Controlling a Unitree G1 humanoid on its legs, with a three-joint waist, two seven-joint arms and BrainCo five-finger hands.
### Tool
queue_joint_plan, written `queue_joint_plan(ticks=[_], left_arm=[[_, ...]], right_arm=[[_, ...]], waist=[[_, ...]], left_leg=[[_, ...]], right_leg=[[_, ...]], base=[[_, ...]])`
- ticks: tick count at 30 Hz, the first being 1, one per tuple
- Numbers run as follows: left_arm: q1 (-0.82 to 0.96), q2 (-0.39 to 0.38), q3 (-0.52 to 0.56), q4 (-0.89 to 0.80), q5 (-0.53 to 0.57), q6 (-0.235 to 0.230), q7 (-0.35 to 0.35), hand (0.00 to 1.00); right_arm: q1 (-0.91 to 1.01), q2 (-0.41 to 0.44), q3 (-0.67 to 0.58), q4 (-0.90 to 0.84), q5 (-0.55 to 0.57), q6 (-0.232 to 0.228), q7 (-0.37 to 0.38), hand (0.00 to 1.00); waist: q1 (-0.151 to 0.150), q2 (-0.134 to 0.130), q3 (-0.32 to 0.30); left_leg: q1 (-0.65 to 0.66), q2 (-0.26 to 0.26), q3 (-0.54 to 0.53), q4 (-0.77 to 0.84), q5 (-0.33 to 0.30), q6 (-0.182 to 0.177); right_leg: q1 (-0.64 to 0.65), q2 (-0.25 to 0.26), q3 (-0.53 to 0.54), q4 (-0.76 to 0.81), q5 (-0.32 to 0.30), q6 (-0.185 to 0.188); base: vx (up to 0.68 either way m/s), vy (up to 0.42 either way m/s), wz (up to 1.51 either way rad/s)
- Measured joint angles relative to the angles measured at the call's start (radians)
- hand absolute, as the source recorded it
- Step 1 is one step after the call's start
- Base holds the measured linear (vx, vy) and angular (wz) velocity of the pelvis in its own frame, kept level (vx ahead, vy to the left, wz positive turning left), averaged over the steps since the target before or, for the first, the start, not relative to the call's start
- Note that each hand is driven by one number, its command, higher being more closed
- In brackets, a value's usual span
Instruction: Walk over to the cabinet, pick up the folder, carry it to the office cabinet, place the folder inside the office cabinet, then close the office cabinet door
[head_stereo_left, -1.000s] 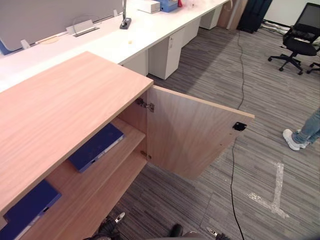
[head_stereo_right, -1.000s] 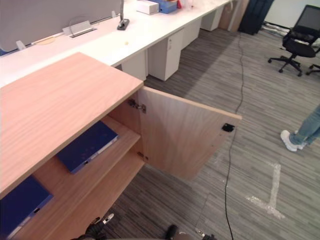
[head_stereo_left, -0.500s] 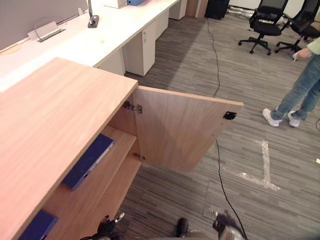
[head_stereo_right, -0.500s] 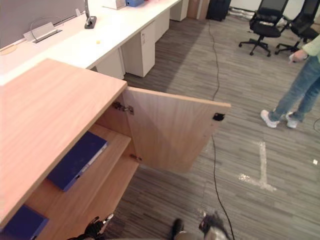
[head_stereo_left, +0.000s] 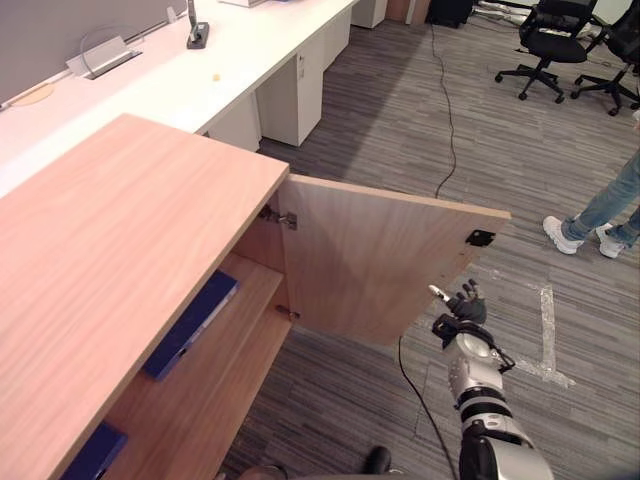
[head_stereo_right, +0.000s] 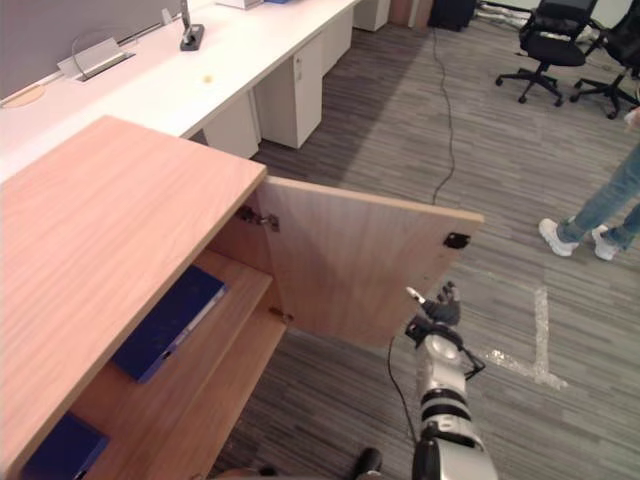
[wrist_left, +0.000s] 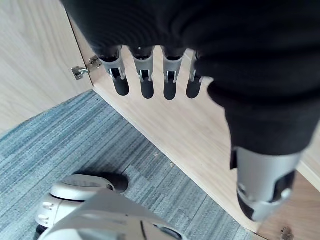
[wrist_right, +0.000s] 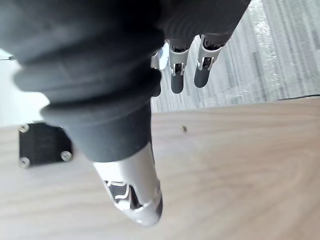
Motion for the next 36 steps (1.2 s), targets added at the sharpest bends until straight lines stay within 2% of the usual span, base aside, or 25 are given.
queue_joint_plan(ticks=[4, 8, 13, 19, 27, 36], left_arm=[[0.001, -0.005, -0.001, -0.009, -0.005, -0.003, -0.001, 0.00], [0.007, 0.001, -0.031, -0.030, -0.012, -0.004, -0.002, 0.00], [0.012, 0.009, -0.056, -0.049, -0.026, -0.010, -0.009, 0.00], [0.011, 0.019, -0.066, -0.048, -0.030, -0.010, -0.010, 0.00], [0.011, 0.022, -0.066, -0.046, -0.033, -0.012, -0.011, 0.00], [0.010, 0.031, -0.089, -0.046, -0.031, -0.019, -0.033, 0.00]], right_arm=[[-0.042, -0.080, 0.005, -0.005, 0.000, -0.001, -0.005, 0.00], [-0.117, -0.104, 0.039, 0.005, 0.001, -0.002, -0.005, 0.00], [-0.188, -0.142, 0.045, 0.083, 0.012, -0.001, -0.030, 0.00], [-0.258, -0.157, 0.045, 0.173, 0.040, -0.001, -0.034, 0.00], [-0.423, -0.238, 0.058, 0.345, 0.089, 0.004, -0.032, 0.00], [-0.473, -0.315, 0.154, 0.433, 0.114, 0.010, 0.054, 0.00]], waist=[[-0.007, 0.002, -0.001], [-0.005, 0.000, -0.001], [-0.001, -0.005, 0.001], [-0.012, -0.015, 0.012], [-0.012, -0.018, 0.042], [-0.014, -0.013, 0.054]], left_leg=[[0.008, 0.007, -0.020, -0.017, 0.005, -0.009], [0.009, -0.002, -0.034, -0.022, 0.008, -0.005], [-0.006, -0.029, -0.051, -0.026, 0.017, 0.009], [-0.007, -0.048, -0.053, -0.031, 0.023, 0.019], [-0.043, -0.067, -0.067, -0.016, 0.030, 0.030], [-0.071, -0.067, -0.087, 0.005, 0.028, 0.033]], right_leg=[[0.021, 0.019, -0.011, -0.035, 0.009, -0.009], [0.025, 0.010, -0.016, -0.035, 0.014, -0.005], [0.016, -0.010, -0.023, -0.036, 0.028, 0.001], [0.013, -0.027, -0.022, -0.036, 0.040, 0.001], [-0.011, -0.042, -0.024, -0.035, 0.056, -0.006], [-0.014, -0.043, -0.029, -0.035, 0.057, -0.008]], base=[[0.01, -0.056, 0.07], [-0.03, 0.019, 0.10], [-0.03, 0.038, 0.09], [-0.02, 0.039, 0.01], [-0.05, 0.029, 0.04], [-0.05, 0.024, 0.06]])
